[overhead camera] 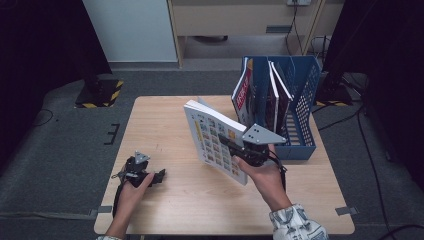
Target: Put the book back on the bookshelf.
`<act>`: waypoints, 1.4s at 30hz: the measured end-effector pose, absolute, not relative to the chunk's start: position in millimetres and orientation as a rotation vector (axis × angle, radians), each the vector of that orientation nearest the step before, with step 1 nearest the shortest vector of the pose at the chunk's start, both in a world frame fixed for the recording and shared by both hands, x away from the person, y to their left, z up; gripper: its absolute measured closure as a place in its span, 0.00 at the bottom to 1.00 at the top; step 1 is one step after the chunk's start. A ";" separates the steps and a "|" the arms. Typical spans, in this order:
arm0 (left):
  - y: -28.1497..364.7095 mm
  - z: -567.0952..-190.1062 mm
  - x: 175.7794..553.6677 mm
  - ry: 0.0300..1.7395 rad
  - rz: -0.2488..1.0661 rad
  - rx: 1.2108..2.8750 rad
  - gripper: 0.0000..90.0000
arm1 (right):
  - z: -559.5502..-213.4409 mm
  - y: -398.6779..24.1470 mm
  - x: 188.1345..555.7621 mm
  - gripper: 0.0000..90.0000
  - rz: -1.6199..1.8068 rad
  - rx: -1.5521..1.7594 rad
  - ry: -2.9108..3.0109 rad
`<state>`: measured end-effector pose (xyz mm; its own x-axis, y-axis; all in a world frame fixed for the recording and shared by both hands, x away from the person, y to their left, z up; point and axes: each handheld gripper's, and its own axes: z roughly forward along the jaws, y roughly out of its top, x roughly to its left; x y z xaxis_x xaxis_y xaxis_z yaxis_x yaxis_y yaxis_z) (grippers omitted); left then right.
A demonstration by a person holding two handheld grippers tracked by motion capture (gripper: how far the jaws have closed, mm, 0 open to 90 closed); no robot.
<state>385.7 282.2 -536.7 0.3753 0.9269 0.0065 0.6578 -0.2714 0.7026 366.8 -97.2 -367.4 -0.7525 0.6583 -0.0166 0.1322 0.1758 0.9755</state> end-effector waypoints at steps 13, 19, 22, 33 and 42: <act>282.4 -536.7 385.9 1.361 0.564 2.025 0.02 | -366.0 -115.5 358.5 0.82 1.598 0.752 1.999; 282.4 -536.7 385.9 1.361 0.564 2.025 0.02 | -365.5 -122.9 354.4 0.82 1.597 0.752 1.994; 282.4 -536.7 385.9 1.361 0.564 2.024 0.02 | -365.3 -126.9 351.7 0.82 1.593 0.752 1.993; 282.4 -536.7 386.0 1.361 0.563 2.024 0.02 | -364.6 -143.1 340.6 0.82 1.588 0.760 1.977; 282.5 -536.7 386.1 1.360 0.560 2.025 0.01 | -365.1 -158.1 332.0 0.82 1.584 0.773 1.955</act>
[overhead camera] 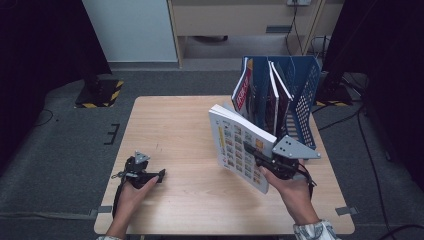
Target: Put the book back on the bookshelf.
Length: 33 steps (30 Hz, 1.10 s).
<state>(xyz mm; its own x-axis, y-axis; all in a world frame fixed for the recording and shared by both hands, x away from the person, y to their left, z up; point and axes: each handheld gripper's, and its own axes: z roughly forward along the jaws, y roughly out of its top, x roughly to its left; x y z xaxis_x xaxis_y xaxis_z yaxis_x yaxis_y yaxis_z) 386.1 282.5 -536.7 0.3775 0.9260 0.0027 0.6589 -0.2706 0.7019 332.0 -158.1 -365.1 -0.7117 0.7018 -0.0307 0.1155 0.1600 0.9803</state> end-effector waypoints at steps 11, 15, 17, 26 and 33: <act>282.4 -536.7 386.1 1.360 0.560 2.026 0.01 | -366.8 -176.2 321.3 0.82 1.578 0.798 1.935; 282.3 -536.8 386.1 1.360 0.560 2.027 0.01 | -366.3 -182.7 317.0 0.82 1.580 0.802 1.922; 282.3 -536.8 386.1 1.360 0.560 2.027 0.01 | -365.7 -185.7 315.3 0.82 1.582 0.805 1.915; 282.3 -536.8 386.2 1.358 0.558 2.028 0.01 | -362.8 -198.1 307.8 0.82 1.569 0.813 1.900; 282.3 -536.7 386.2 1.357 0.558 2.029 0.01 | -362.9 -209.6 302.9 0.82 1.560 0.835 1.880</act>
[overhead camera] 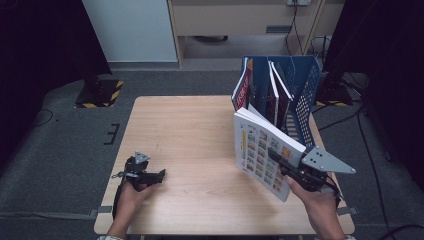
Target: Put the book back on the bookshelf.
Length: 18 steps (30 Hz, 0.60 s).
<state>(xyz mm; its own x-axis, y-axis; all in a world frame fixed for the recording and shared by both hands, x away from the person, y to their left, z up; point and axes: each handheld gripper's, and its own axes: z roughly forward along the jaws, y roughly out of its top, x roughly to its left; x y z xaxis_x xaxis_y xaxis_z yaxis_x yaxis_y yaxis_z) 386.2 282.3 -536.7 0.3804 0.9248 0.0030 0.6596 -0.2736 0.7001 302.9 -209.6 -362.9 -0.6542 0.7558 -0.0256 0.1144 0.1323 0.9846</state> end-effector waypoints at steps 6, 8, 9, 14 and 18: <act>282.2 -536.8 386.2 1.357 0.556 2.029 0.00 | -362.6 -219.7 302.0 0.82 1.540 0.855 1.866; 282.2 -536.8 386.2 1.357 0.556 2.029 0.00 | -362.9 -221.8 301.2 0.82 1.536 0.856 1.861; 282.2 -536.8 386.2 1.356 0.556 2.029 0.00 | -363.1 -223.5 300.5 0.82 1.534 0.859 1.860; 282.2 -536.8 386.3 1.355 0.555 2.031 0.00 | -363.6 -231.5 297.4 0.82 1.528 0.881 1.844; 282.1 -536.7 386.3 1.344 0.552 2.039 0.00 | -363.7 -237.6 294.5 0.82 1.521 0.889 1.830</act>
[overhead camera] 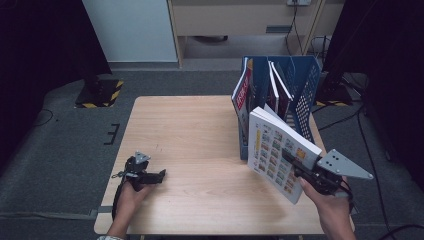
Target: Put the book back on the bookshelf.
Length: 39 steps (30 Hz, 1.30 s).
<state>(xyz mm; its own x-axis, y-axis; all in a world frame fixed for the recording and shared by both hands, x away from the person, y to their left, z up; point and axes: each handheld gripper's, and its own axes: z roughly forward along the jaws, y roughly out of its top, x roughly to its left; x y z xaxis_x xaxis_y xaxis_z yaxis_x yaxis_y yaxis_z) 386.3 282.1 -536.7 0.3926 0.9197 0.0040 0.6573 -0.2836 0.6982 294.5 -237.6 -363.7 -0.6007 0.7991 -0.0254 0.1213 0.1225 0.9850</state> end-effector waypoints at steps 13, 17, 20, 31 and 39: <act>281.9 -536.7 386.3 1.340 0.548 2.042 0.00 | -367.2 -258.1 287.5 0.82 1.493 0.944 1.796; 281.9 -536.7 386.3 1.340 0.548 2.042 0.00 | -366.6 -263.4 284.9 0.82 1.489 0.959 1.787; 281.9 -536.7 386.3 1.339 0.548 2.042 0.00 | -365.2 -266.1 282.9 0.82 1.486 0.967 1.780; 281.8 -536.8 386.9 1.339 0.548 2.043 0.00 | -351.8 -271.9 277.6 0.82 1.477 0.985 1.766; 281.8 -536.8 386.9 1.339 0.548 2.042 0.00 | -336.0 -278.1 275.1 0.82 1.475 0.987 1.742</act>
<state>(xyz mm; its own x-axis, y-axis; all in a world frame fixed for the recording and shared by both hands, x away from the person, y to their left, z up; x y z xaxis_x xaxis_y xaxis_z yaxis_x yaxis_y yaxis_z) 386.9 281.8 -536.8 0.3977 0.9175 0.0031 0.6564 -0.2868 0.6978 275.1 -278.1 -336.0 -0.5105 0.8599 -0.0049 0.1369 0.0869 0.9868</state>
